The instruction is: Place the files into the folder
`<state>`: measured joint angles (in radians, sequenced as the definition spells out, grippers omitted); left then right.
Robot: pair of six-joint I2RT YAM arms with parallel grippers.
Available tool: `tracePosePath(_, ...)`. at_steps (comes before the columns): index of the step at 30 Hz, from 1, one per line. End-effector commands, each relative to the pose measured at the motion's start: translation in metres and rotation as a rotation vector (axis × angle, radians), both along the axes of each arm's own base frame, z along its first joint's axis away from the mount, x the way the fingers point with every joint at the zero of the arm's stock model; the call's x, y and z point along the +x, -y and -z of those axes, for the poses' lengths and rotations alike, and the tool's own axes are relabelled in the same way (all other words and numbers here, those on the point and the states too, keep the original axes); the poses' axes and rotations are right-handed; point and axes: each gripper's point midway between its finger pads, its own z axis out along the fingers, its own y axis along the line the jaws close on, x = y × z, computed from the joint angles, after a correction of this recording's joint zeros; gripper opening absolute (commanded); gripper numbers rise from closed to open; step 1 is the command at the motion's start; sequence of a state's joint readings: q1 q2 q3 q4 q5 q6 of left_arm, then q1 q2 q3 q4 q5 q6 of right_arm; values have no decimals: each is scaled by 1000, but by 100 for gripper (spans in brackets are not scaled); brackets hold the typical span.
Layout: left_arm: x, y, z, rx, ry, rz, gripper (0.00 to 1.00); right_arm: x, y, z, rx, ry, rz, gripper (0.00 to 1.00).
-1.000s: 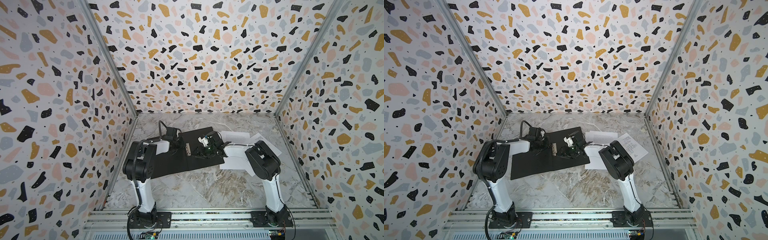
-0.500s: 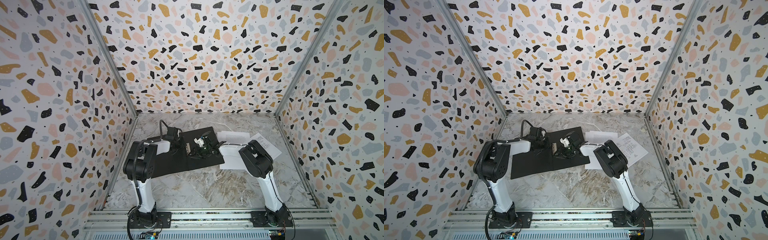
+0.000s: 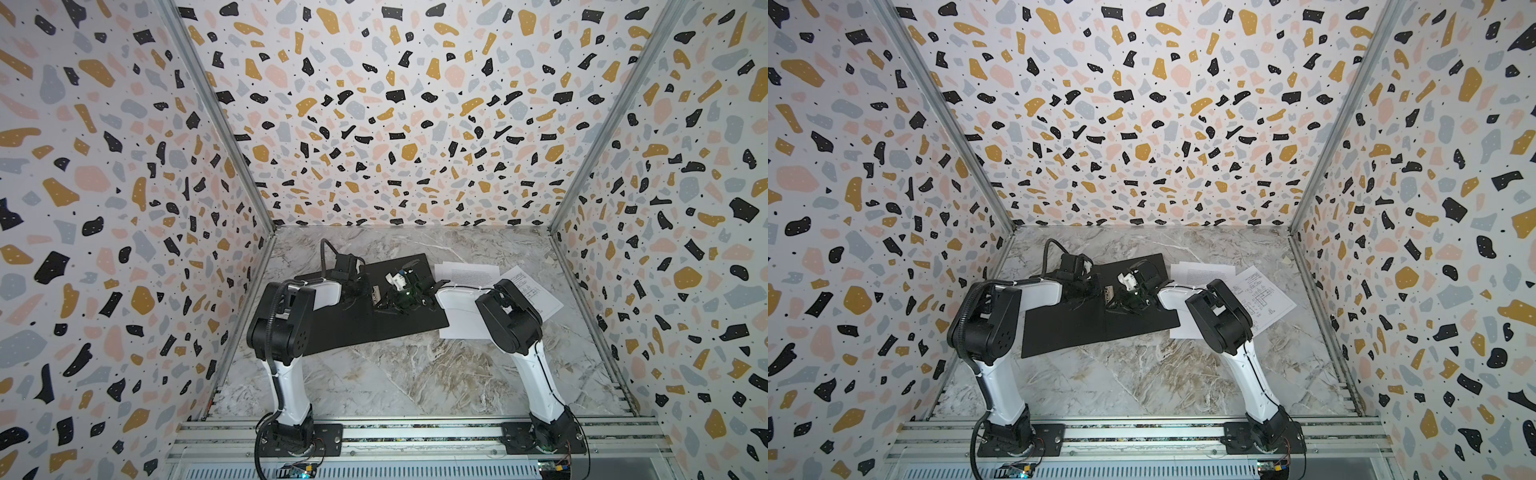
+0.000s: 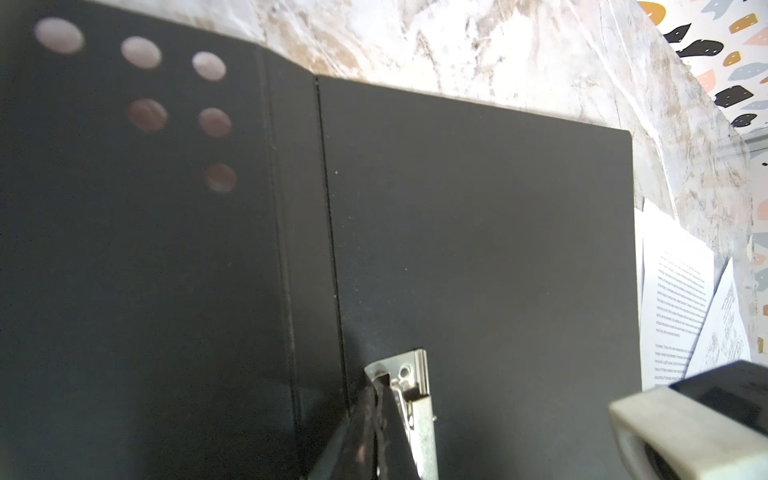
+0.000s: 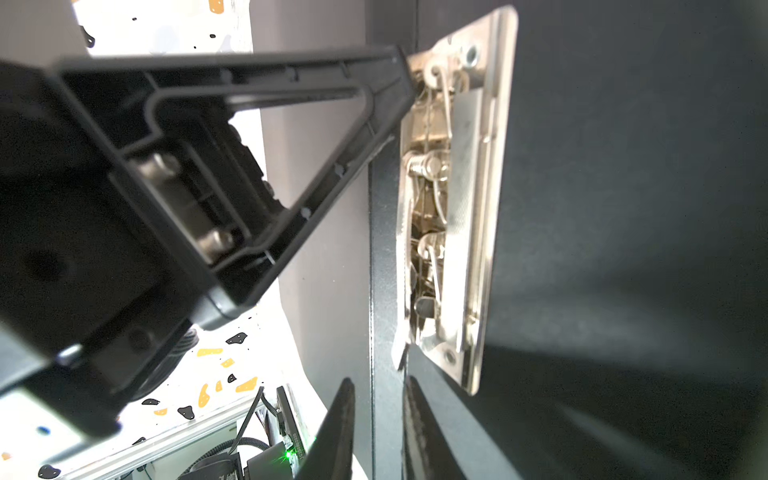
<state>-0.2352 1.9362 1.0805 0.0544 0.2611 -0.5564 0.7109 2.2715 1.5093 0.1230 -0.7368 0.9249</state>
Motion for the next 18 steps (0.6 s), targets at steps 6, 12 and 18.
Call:
tracePosePath(6, -20, -2, 30, 51, -87, 17, 4, 5, -4, 0, 3, -19, -4, 22)
tracePosePath(12, -21, -2, 32, 51, -89, 19, 4, 8, -5, 4, -8, -23, -5, 20)
tracePosePath(18, -22, -1, 31, 50, -87, 25, 4, 10, -6, 4, -8, -18, -4, 18)
